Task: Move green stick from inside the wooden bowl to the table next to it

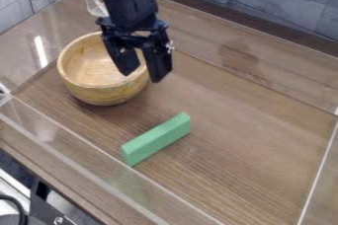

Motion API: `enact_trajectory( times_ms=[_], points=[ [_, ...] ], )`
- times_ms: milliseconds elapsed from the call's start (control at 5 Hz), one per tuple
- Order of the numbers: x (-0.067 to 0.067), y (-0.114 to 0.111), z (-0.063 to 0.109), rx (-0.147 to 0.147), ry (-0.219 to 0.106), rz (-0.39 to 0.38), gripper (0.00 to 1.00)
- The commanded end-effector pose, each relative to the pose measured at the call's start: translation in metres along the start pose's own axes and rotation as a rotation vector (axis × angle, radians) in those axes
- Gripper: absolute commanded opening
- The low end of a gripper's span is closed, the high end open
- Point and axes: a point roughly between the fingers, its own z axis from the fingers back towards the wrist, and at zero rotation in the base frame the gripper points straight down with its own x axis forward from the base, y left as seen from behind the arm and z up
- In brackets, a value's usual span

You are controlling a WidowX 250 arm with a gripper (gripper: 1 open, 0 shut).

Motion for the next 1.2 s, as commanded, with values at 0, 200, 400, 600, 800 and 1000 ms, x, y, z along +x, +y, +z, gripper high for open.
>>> enact_trajectory(
  times_ms=[0, 200, 400, 600, 800, 1000],
  points=[
    [0.005, -0.003, 0.02, 0.024, -0.053, -0.043, 1.0],
    [0.008, -0.003, 0.014, 0.024, -0.047, -0.076, 1.0],
    [0.009, -0.003, 0.007, 0.022, -0.039, -0.107, 1.0],
    [0.009, -0.008, 0.005, 0.02, -0.039, -0.107, 1.0],
    [0.008, -0.012, 0.002, 0.015, -0.042, -0.106, 1.0],
    [0.016, -0.016, 0.003, 0.022, -0.068, -0.073, 1.0]
  ],
)
